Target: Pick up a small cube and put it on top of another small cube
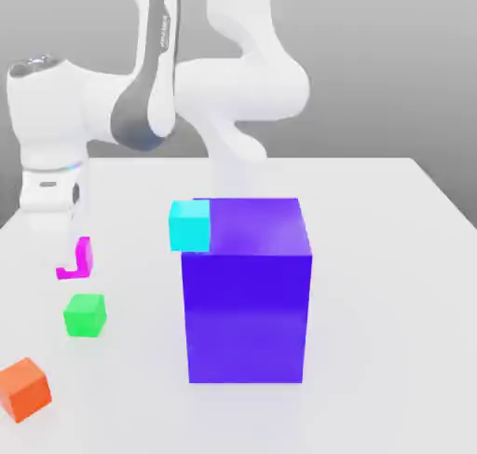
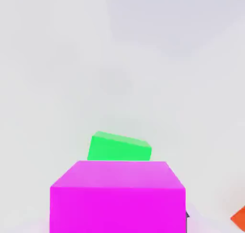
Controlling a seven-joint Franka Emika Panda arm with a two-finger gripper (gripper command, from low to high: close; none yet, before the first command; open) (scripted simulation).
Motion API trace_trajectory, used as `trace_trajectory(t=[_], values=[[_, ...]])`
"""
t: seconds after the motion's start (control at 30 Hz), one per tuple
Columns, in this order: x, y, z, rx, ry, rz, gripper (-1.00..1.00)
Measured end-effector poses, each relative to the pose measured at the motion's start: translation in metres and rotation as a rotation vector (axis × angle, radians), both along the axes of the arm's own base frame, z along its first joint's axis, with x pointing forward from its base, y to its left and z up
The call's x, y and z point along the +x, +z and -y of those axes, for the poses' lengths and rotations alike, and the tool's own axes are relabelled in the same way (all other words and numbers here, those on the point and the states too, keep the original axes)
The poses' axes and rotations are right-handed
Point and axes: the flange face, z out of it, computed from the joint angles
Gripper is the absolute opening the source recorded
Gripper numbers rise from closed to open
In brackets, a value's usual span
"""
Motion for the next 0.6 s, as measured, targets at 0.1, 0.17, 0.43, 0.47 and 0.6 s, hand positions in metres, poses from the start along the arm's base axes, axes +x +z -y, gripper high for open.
trace_trajectory(t=[0.1, 0.17, 0.43, 0.47, 0.6], values=[[0.003, -0.007, 0.0, 0.006, 0.003, 0.006, -1.0], [0.004, -0.012, 0.0, 0.007, 0.004, 0.009, -1.0], [0.003, -0.043, -0.001, -0.002, 0.007, 0.005, -1.0], [0.001, -0.048, -0.001, -0.005, 0.003, 0.002, -1.0], [-0.005, -0.061, 0.0, -0.014, -0.007, -0.008, 1.0]])
